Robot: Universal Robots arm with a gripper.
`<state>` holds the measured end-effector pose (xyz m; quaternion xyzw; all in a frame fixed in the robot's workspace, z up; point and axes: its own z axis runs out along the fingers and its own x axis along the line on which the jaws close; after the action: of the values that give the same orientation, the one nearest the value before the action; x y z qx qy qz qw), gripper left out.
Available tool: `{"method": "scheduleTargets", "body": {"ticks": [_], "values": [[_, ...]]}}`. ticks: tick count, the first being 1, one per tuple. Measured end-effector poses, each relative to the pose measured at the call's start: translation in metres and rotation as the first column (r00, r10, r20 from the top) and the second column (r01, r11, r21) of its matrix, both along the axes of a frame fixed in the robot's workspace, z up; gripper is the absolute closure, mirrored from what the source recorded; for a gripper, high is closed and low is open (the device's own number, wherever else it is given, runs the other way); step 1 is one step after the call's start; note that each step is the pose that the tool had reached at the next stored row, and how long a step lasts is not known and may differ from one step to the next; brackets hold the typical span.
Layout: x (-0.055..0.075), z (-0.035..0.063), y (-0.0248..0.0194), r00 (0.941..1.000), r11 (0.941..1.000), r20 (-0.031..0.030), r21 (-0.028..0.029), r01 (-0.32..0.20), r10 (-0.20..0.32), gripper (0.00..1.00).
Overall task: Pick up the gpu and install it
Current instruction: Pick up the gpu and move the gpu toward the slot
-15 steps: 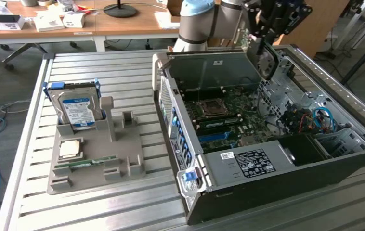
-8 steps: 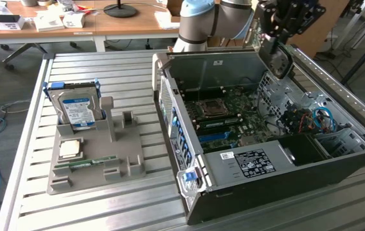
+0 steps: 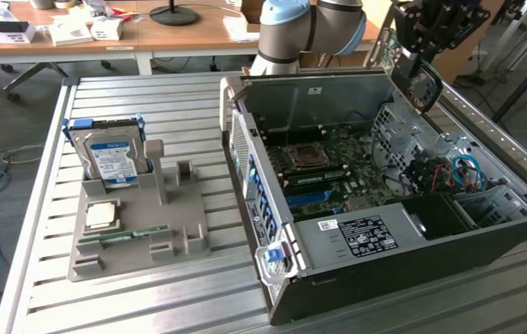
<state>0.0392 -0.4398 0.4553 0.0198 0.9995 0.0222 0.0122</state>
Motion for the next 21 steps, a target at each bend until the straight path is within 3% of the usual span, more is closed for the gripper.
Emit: {"method": "scheduleTargets", "body": {"ticks": [6, 21], "values": [[0.0, -0.0015, -0.0001, 1.0, 1.0, 0.0, 0.0001, 0.0, 0.0, 0.73], [0.0, -0.0285, 0.0, 1.0, 1.0, 0.0, 0.0003, 0.0, 0.0, 0.73]]}}
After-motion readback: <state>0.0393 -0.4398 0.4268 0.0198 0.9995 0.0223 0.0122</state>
